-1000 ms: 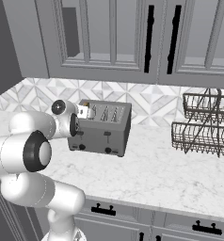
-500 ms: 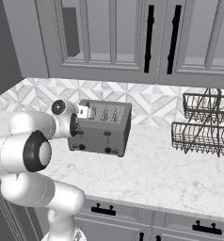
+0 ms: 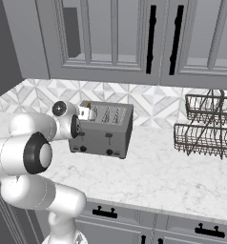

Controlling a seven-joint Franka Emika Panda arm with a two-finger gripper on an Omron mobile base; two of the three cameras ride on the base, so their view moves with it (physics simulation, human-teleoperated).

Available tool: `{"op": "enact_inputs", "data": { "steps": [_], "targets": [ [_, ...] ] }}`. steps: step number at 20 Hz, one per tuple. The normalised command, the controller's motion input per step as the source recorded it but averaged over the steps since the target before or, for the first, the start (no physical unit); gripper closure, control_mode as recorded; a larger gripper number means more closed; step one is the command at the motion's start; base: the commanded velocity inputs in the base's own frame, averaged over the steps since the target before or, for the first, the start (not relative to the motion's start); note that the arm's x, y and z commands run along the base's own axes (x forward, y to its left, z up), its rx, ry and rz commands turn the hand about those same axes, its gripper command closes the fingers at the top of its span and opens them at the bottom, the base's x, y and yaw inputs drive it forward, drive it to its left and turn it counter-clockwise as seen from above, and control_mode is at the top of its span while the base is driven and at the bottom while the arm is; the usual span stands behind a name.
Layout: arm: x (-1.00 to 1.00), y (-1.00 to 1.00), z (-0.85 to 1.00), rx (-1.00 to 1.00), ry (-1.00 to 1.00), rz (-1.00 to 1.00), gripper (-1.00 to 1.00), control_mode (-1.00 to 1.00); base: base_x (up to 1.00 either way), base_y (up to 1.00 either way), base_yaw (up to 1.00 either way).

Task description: Start the toaster. Once the lever pops up, take the bread to the plate on the dining counter.

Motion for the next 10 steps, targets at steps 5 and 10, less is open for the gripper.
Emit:
{"op": "enact_inputs", "data": {
  "steps": [5,10],
  "targets": [
    [0.0,0.0,0.0,0.0,0.0,0.0,-1.0,-1.0,0.0,0.0,0.0],
    [0.0,0.0,0.0,0.0,0.0,0.0,-1.0,-1.0,0.0,0.0,0.0]
  ]
}}
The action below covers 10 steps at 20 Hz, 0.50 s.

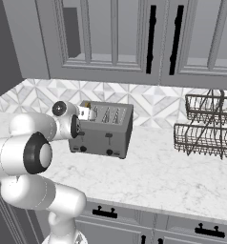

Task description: Start the toaster. Once the lever pops up, take the bread to the plate on the dining counter.

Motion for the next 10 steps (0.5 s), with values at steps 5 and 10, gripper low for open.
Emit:
{"op": "enact_inputs", "data": {
  "steps": [5,10],
  "targets": [
    [0.0,0.0,0.0,0.0,0.0,0.0,-1.0,-1.0,0.0,0.0,0.0],
    [0.0,0.0,0.0,0.0,0.0,0.0,-1.0,-1.0,0.0,0.0,0.0]
  ]
}}
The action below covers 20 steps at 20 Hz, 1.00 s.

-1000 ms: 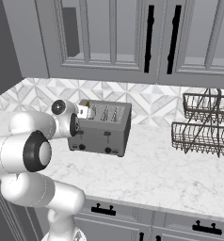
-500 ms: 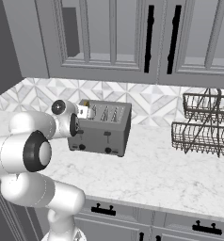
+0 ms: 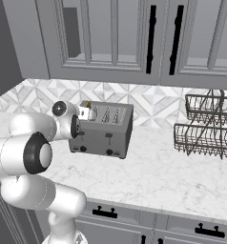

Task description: Start the toaster. Once the lever pops up, take the bread to the plate on the dining counter.

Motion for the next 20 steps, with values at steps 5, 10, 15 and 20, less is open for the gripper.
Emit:
{"op": "enact_inputs", "data": {
  "steps": [5,10,15,20],
  "targets": [
    [0.0,0.0,0.0,0.0,0.0,0.0,-1.0,-1.0,0.0,0.0,0.0],
    [0.0,0.0,0.0,0.0,0.0,0.0,-1.0,-1.0,0.0,0.0,0.0],
    [0.0,0.0,0.0,0.0,0.0,0.0,-1.0,-1.0,0.0,0.0,0.0],
    [0.0,0.0,0.0,0.0,0.0,0.0,-1.0,-1.0,0.0,0.0,0.0]
  ]
}}
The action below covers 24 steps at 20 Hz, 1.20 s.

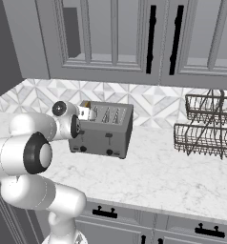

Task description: Start the toaster. Once the lever pops up, take the bread to the plate on the dining counter.

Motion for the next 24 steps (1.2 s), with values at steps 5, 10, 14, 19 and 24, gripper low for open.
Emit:
{"op": "enact_inputs", "data": {
  "steps": [5,10,14,19,24],
  "targets": [
    [0.0,0.0,0.0,0.0,0.0,0.0,-1.0,-1.0,0.0,0.0,0.0],
    [0.0,0.0,0.0,0.0,0.0,0.0,-1.0,-1.0,0.0,0.0,0.0],
    [0.0,0.0,0.0,0.0,0.0,0.0,-1.0,-1.0,0.0,0.0,0.0],
    [0.12,0.0,0.0,0.0,0.0,0.0,-1.0,-1.0,0.0,0.0,0.0],
    [0.23,0.0,0.0,0.0,0.0,0.0,-1.0,-1.0,0.0,0.0,0.0]
  ]
}}
